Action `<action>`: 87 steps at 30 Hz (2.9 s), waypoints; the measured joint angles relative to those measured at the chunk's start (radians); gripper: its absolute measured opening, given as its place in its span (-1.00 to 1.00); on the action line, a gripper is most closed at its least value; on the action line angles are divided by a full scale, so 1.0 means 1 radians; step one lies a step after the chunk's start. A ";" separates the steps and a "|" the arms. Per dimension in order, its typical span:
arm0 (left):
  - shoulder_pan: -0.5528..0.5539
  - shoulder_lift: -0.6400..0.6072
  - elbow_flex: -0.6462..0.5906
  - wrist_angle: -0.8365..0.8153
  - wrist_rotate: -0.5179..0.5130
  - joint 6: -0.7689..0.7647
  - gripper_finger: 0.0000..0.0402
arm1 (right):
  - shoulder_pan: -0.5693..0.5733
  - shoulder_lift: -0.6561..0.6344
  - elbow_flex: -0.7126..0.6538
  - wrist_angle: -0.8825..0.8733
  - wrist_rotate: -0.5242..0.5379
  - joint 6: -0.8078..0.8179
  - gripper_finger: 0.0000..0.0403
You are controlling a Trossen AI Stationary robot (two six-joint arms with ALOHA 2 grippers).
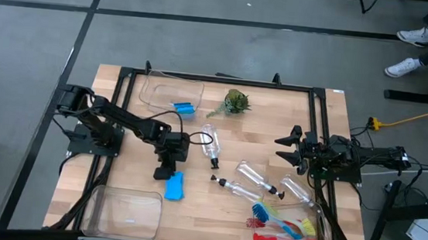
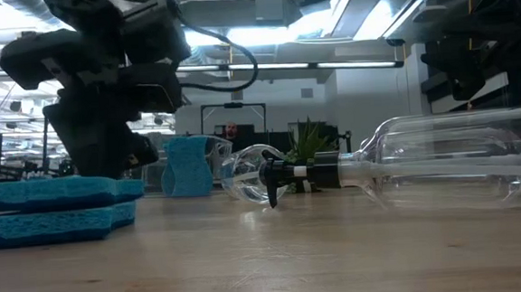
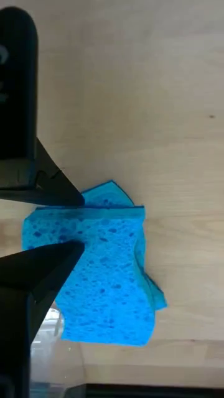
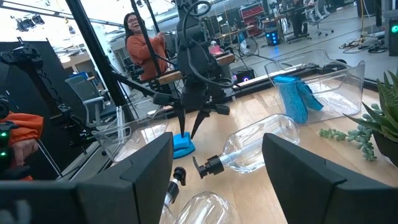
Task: Pick & Place Kitchen Sink Supplies
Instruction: Put the blue sponge into the top transparent bin
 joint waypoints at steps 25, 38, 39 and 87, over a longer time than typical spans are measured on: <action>0.019 -0.164 0.000 -0.067 -0.143 0.010 -0.99 | 0.000 0.000 0.000 0.000 0.000 0.000 0.22; 0.175 -0.500 0.001 -0.058 -0.250 0.027 -0.99 | 0.000 0.000 0.000 0.000 0.000 0.000 0.22; 0.192 -0.523 0.001 -0.053 -0.263 0.033 -0.99 | 0.000 0.000 0.000 0.000 0.000 0.000 0.22; 0.412 -0.205 0.075 0.017 -1.306 0.804 -0.98 | 0.000 0.000 0.000 0.000 0.000 0.000 0.22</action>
